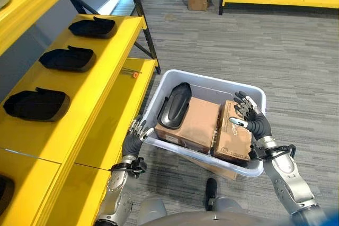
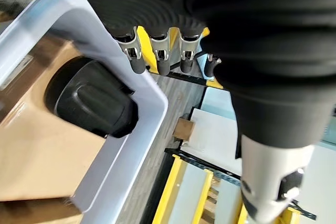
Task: Move parts from the plastic box to the shelf.
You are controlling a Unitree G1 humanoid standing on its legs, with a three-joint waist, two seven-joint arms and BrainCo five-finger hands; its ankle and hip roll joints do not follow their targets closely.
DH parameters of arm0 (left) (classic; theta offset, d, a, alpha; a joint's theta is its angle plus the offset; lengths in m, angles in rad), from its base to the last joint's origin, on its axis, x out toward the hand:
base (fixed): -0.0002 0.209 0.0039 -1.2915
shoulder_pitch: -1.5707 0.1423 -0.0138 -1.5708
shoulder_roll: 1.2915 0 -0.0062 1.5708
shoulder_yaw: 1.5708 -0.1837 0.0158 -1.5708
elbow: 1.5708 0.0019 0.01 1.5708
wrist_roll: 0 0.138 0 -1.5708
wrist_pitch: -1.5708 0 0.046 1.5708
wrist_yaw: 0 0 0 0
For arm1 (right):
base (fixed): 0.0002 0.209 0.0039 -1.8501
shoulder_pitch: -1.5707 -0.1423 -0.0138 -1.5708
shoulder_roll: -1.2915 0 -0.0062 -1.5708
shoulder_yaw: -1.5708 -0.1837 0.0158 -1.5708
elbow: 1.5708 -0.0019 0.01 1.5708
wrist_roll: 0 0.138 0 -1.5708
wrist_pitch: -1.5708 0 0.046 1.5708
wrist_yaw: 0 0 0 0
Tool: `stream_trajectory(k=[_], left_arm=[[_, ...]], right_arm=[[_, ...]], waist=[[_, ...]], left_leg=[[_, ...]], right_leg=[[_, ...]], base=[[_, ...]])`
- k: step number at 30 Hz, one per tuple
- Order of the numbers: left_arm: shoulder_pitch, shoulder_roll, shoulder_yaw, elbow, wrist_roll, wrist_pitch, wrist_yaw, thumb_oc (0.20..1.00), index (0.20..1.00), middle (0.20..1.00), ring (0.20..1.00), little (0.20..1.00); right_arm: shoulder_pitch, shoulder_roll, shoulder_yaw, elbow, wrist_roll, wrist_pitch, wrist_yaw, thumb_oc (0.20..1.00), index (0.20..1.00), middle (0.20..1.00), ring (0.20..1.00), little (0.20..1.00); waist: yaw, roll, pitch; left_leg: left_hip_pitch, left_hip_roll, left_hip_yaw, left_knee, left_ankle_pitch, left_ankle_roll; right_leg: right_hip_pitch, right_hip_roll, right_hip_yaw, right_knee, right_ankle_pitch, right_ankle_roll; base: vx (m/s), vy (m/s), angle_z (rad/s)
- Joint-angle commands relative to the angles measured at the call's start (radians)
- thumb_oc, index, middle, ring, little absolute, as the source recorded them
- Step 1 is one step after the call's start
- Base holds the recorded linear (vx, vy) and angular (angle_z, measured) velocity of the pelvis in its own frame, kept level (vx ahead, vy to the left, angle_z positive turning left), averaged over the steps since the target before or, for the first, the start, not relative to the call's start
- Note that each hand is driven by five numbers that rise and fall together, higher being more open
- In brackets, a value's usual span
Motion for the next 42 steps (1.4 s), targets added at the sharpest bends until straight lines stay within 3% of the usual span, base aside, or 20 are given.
stream_trajectory(k=[1,2,4,5,8,9,11,20,23,26,36,42], left_arm=[[-0.012,0.038,0.044,-0.061,-0.015,-0.054,0.026,1.0,1.0,1.0,1.0,1.0],[-0.012,0.04,0.051,-0.064,-0.015,-0.059,0.027,1.0,1.0,1.0,1.0,1.0],[-0.014,0.036,0.056,-0.059,-0.018,-0.062,0.033,1.0,1.0,1.0,1.0,1.0],[-0.013,0.037,0.061,-0.059,-0.025,-0.065,0.023,1.0,1.0,1.0,1.0,1.0],[-0.023,0.041,0.054,-0.06,-0.028,-0.07,0.024,1.0,1.0,1.0,1.0,1.0],[-0.031,0.054,0.046,-0.071,-0.028,-0.074,0.017,1.0,1.0,1.0,1.0,1.0],[-0.053,0.067,0.039,-0.071,-0.03,-0.081,0.022,1.0,1.0,1.0,1.0,1.0],[-0.08,0.094,0.033,-0.075,-0.008,-0.079,0.044,1.0,1.0,1.0,1.0,1.0],[-0.115,0.107,0.005,-0.074,0.042,-0.079,0.053,1.0,1.0,1.0,1.0,1.0],[-0.277,0.109,-0.079,-0.057,0.121,-0.094,0.123,1.0,1.0,1.0,1.0,1.0],[-0.471,0.071,-0.152,-0.012,0.179,-0.117,0.246,1.0,1.0,1.0,1.0,1.0],[-0.538,0.067,-0.145,0.004,0.22,-0.123,0.319,1.0,1.0,1.0,1.0,1.0]], right_arm=[[-0.022,-0.039,-0.023,-0.032,-0.002,-0.069,-0.023,1.0,1.0,1.0,1.0,1.0],[-0.033,-0.044,-0.021,-0.028,-0.004,-0.074,-0.027,1.0,1.0,1.0,1.0,1.0],[-0.027,-0.045,-0.032,-0.029,-0.001,-0.079,-0.033,1.0,1.0,1.0,1.0,1.0],[-0.024,-0.043,-0.032,-0.032,0.005,-0.076,-0.027,1.0,1.0,1.0,1.0,1.0],[-0.022,-0.023,-0.032,-0.024,0.007,-0.077,-0.026,1.0,1.0,1.0,1.0,1.0],[-0.007,-0.018,-0.041,-0.032,0.017,-0.075,-0.026,1.0,1.0,1.0,1.0,1.0],[-0.01,-0.01,-0.032,-0.031,0.017,-0.064,-0.025,1.0,1.0,1.0,1.0,1.0],[0.008,0.004,-0.023,-0.039,0.025,-0.047,-0.011,1.0,1.0,1.0,1.0,1.0],[0.007,0.004,-0.02,-0.048,0.04,-0.051,-0.008,1.0,1.0,1.0,1.0,1.0],[-0.029,0.008,0.015,-0.078,0.045,-0.07,-0.041,1.0,1.0,1.0,1.0,1.0],[-0.112,0.029,0.07,-0.079,0.051,-0.104,-0.108,1.0,1.0,1.0,1.0,1.0],[-0.136,0.025,0.062,-0.087,0.047,-0.128,-0.146,1.0,1.0,1.0,1.0,1.0]], waist=[[0.045,0.034,0.017],[0.058,0.044,0.021],[0.051,0.061,0.026],[0.049,0.067,0.024],[0.046,0.073,0.023],[0.035,0.06,0.034],[0.031,0.038,0.061],[0.033,-0.03,0.066],[0.028,-0.051,0.076],[0.002,-0.068,0.135],[-0.026,-0.072,0.214],[-0.036,-0.073,0.243]], left_leg=[[0.112,0.116,0.018,-0.392,0.185,0.036],[0.113,0.149,-0.024,-0.456,0.235,0.013],[0.129,0.194,0.023,-0.498,0.283,-0.024],[0.159,0.203,0.055,-0.504,0.236,-0.017],[0.187,0.18,0.065,-0.525,0.192,-0.017],[0.175,0.144,0.091,-0.479,0.125,-0.004],[0.155,0.1,0.114,-0.408,0.064,0.0],[0.1,0.044,0.145,-0.337,-0.015,0.019],[0.067,0.048,0.147,-0.328,-0.012,0.017],[0.02,0.075,0.159,-0.357,0.026,0.0],[-0.045,0.091,0.16,-0.387,0.072,-0.014],[-0.09,0.09,0.157,-0.386,0.08,-0.018]], right_leg=[[-0.006,-0.055,0.069,0.147,-0.038,0.146],[-0.02,-0.058,0.1,0.166,-0.048,0.156],[-0.043,-0.071,0.115,0.206,-0.066,0.173],[-0.058,-0.068,0.124,0.23,-0.08,0.172],[-0.08,-0.079,0.146,0.234,-0.055,0.187],[-0.07,-0.127,0.152,0.21,-0.025,0.214],[-0.051,-0.18,0.154,0.165,0.013,0.238],[-0.059,-0.25,0.161,0.081,0.093,0.269],[-0.087,-0.251,0.161,0.077,0.104,0.271],[-0.18,-0.226,0.176,0.09,0.119,0.267],[-0.274,-0.203,0.189,0.109,0.131,0.259],[-0.323,-0.195,0.197,0.12,0.137,0.255]], base=[[0.21,0.412,-0.47],[0.11,0.276,-0.85],[0.09,0.244,-1.53],[0.08,0.294,-1.18],[0.07,0.272,-0.54],[0.05,0.271,-0.04],[0.01,0.35,0.21],[0.01,0.111,-0.18],[-0.04,-0.008,-0.11],[-0.11,-0.055,-0.12],[-0.04,-0.036,-0.06],[-0.02,-0.015,-0.01]])
